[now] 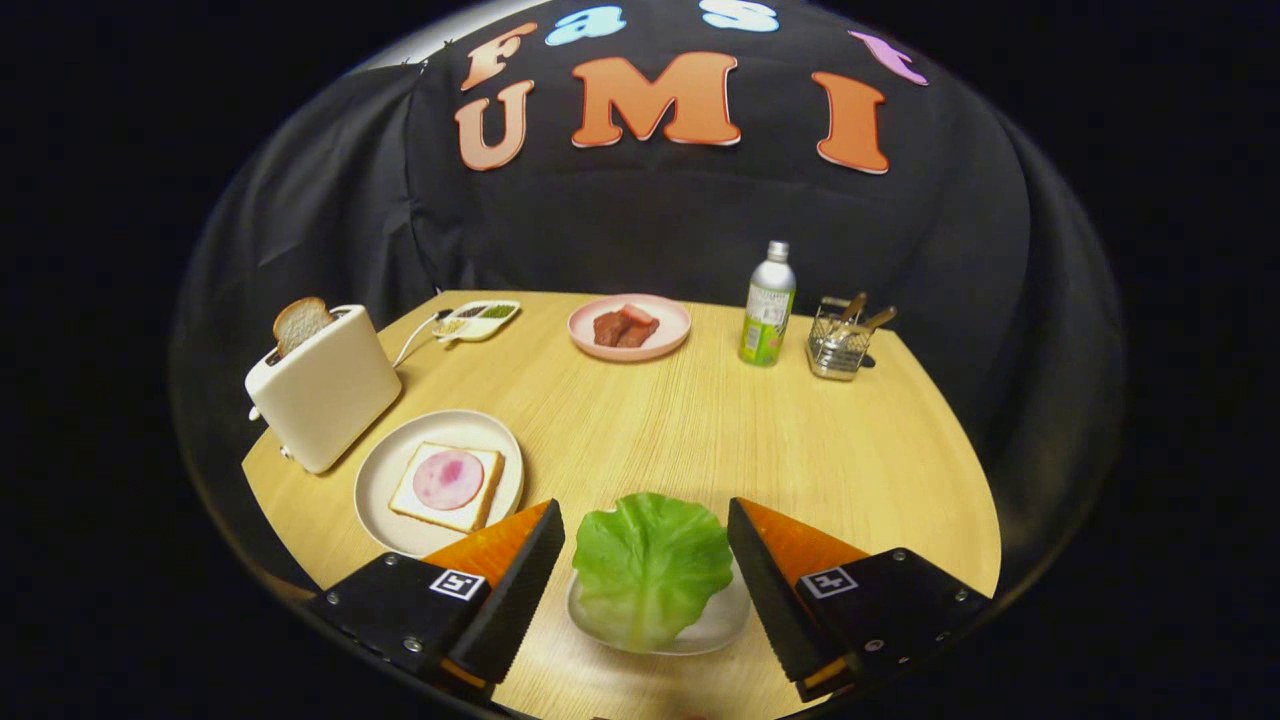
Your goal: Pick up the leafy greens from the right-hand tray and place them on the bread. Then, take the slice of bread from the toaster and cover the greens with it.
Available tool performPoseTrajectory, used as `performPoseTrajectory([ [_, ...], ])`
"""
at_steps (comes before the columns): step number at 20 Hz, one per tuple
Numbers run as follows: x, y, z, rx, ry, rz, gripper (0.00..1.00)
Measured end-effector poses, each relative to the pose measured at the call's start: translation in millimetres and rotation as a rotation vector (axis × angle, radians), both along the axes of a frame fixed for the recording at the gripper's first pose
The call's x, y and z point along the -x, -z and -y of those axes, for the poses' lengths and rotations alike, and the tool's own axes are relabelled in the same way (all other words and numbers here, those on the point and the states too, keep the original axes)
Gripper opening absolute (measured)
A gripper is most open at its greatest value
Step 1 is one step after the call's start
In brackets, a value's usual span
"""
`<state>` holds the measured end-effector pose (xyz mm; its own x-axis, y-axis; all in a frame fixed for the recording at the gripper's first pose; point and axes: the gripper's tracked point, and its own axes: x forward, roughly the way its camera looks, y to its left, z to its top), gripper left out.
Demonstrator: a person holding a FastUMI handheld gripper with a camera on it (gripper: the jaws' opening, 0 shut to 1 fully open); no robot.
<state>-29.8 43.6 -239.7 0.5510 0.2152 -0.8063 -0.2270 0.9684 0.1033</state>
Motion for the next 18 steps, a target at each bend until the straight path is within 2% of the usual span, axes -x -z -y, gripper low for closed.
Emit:
performPoseTrajectory([
  [11,22.3,71.3,9.1,0.056,-0.001,-0.283,0.96],
  [16,29.1,87.9,15.5,0.092,0.013,-0.336,0.93],
  [18,27.3,89.6,18.5,0.114,0.014,-0.326,0.87],
])
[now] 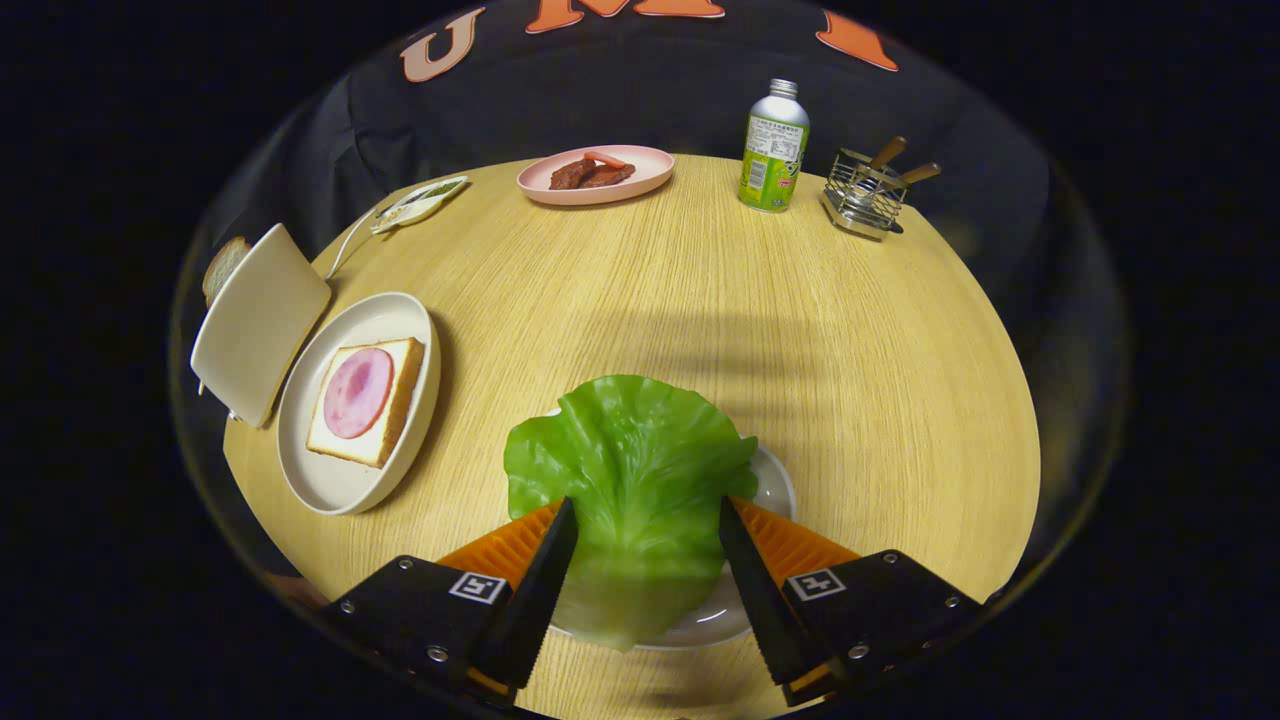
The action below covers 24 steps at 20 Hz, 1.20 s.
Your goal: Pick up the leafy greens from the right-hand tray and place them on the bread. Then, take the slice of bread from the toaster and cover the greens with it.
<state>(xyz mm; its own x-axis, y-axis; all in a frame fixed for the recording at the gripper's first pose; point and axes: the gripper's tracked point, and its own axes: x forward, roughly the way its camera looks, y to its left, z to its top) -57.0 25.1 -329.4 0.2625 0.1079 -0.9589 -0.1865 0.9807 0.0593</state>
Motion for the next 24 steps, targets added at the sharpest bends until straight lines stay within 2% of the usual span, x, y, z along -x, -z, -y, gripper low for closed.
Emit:
performPoseTrajectory([
  [2,-1.1,-0.3,-0.1,-0.001,0.001,0.003,0.77],
  [4,-3.8,0.6,-0.3,0.001,0.003,0.021,0.6],
  [5,-6.6,0.0,0.7,0.002,0.013,0.031,0.4],
  [6,-7.8,0.8,2.6,0.003,0.028,0.037,0.31],
  [7,-8.9,1.6,3.8,-0.002,0.046,0.039,0.17],
  [9,-12.0,-2.8,0.3,-0.048,0.088,0.046,0.05],
  [16,-30.6,-52.4,-30.9,-0.163,0.066,0.165,0.03],
  [24,-39.7,-96.4,-120.9,-0.294,-0.111,0.239,0.03],
])
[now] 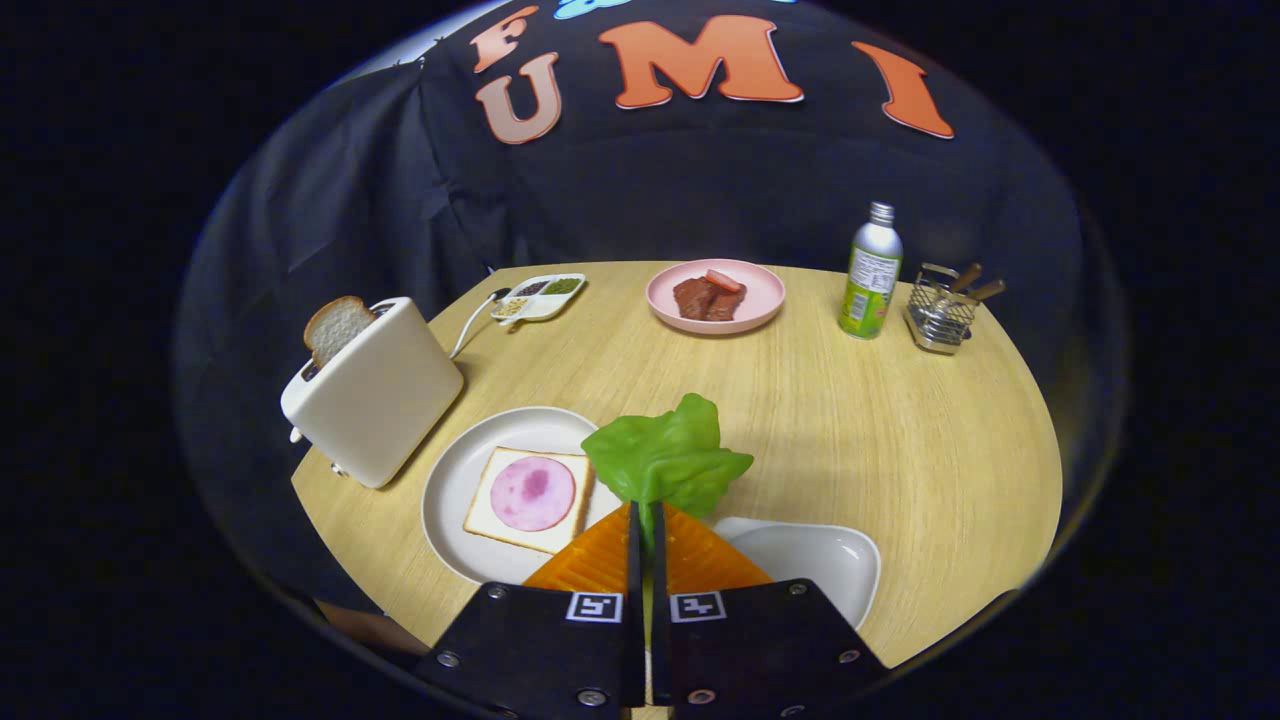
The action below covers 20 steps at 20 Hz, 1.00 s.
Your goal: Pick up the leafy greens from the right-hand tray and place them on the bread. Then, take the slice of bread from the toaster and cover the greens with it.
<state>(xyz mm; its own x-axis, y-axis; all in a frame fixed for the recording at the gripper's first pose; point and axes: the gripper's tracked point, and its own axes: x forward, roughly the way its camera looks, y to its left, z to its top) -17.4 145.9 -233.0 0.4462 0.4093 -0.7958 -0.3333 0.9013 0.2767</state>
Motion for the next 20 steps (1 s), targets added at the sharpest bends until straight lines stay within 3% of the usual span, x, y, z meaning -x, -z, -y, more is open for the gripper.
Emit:
performPoseTrajectory([
  [10,23.0,6.4,-102.4,-0.106,-0.209,-0.093,0.03],
  [13,28.0,24.5,-108.9,-0.088,-0.232,-0.15,0.03],
  [16,18.3,39.0,-103.6,-0.02,-0.241,-0.109,0.04],
  [20,13.9,49.7,-95.9,0.039,-0.261,-0.079,0.14],
])
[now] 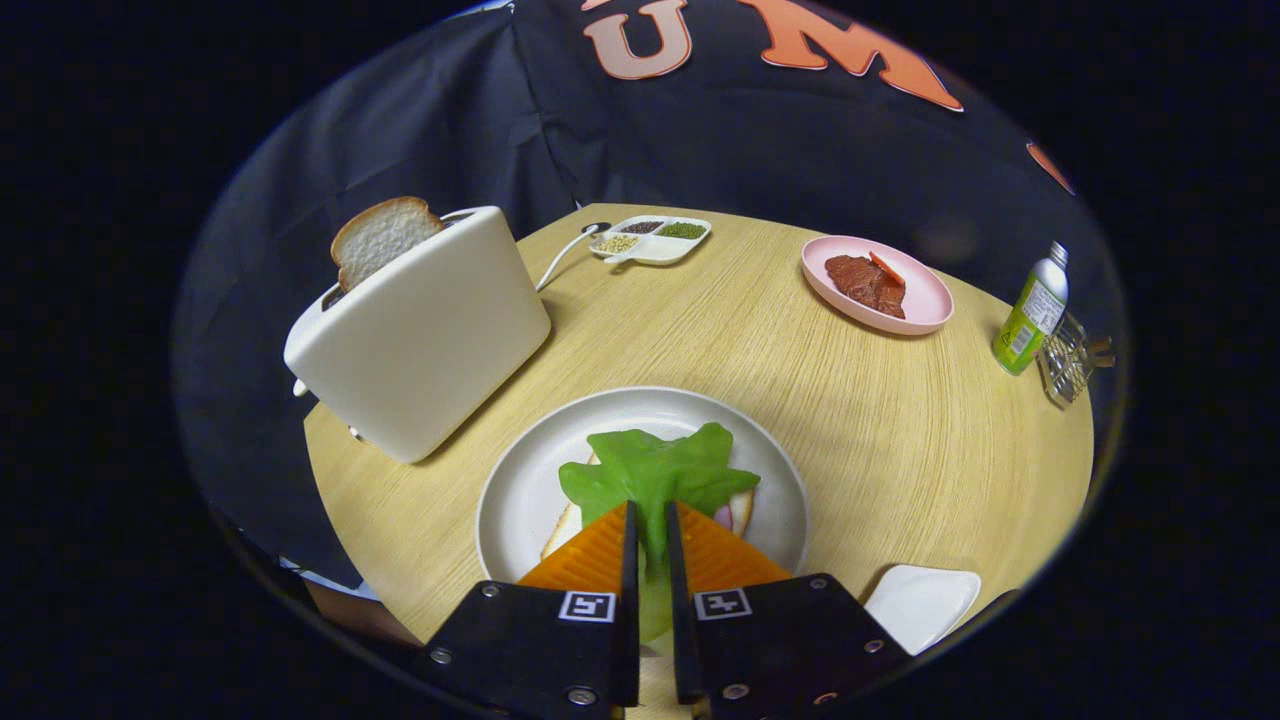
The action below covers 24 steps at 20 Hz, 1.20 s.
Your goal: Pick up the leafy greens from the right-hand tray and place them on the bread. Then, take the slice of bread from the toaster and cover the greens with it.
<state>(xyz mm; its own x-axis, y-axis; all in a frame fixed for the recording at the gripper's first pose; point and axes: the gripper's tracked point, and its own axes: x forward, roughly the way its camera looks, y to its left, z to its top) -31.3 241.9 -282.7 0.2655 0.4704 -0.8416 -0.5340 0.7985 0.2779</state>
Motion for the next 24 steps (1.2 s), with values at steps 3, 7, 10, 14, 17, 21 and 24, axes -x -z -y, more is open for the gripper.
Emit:
performPoseTrajectory([
  [3,-10.3,-3.3,4.5,0.012,0.012,0.043,0.3],
  [7,-22.2,-15.5,13.3,0.04,0.048,0.08,0.62],
  [10,-27.7,-34.7,9.7,0.023,0.073,0.092,0.74],
  [14,-41.0,-77.2,-5.6,0.001,0.084,0.136,0.84],
  [17,-47.3,-111.0,-31.3,-0.035,0.08,0.132,0.9],
  [21,-59.2,-147.6,-67.7,-0.066,0.075,0.115,0.93],
  [24,-64.8,-167.3,-101.4,-0.118,0.079,0.072,0.94],
])
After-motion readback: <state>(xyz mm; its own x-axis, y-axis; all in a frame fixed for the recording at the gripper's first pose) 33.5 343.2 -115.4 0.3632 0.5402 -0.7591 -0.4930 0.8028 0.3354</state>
